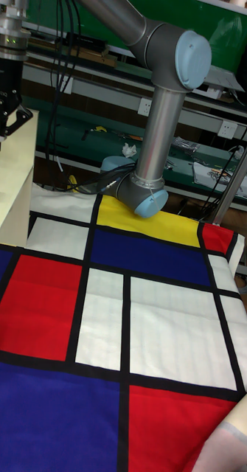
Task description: Take the object down from the shelf
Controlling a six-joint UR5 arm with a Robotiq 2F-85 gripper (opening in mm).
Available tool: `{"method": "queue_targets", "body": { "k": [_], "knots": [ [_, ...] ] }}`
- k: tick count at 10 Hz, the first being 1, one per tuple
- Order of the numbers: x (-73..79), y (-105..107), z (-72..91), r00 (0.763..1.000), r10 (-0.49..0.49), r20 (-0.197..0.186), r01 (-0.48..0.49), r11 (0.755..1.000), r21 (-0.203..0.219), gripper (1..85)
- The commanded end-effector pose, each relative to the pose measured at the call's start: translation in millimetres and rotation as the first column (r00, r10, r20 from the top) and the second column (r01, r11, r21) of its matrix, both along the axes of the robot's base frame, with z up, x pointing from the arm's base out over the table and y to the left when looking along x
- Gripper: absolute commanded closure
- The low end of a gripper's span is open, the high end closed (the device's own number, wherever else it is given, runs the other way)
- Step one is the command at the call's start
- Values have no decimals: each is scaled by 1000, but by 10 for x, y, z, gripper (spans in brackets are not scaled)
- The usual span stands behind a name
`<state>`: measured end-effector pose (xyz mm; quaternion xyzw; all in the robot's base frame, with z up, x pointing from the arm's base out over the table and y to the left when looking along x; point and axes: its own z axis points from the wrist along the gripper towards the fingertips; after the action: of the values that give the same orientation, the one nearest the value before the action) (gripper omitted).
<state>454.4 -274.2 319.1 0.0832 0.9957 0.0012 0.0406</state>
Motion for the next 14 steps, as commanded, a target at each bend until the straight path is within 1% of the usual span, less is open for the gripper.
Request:
{"method": "queue_targets", "body": {
  "k": [1,2,3,4,5,6,7,8,9,12,14],
  "knots": [
    [75,89,21,998,-53,29,52,998,40,847],
    [95,117,24,997,-63,36,61,997,52,847],
    [123,113,27,997,-64,46,62,997,52,847],
    [146,121,31,998,-42,56,39,998,52,847],
    [118,149,28,999,-21,46,18,998,60,827],
    [101,173,27,998,40,43,-43,997,61,690],
    [52,141,20,995,99,26,-100,994,44,580],
    [154,220,19,995,93,37,-96,993,74,590],
    [198,200,10,995,101,22,-102,993,58,587],
    [424,280,-2,994,113,-7,-112,993,45,583],
    [525,322,-38,991,133,-16,-132,990,43,557]
  ]
}}
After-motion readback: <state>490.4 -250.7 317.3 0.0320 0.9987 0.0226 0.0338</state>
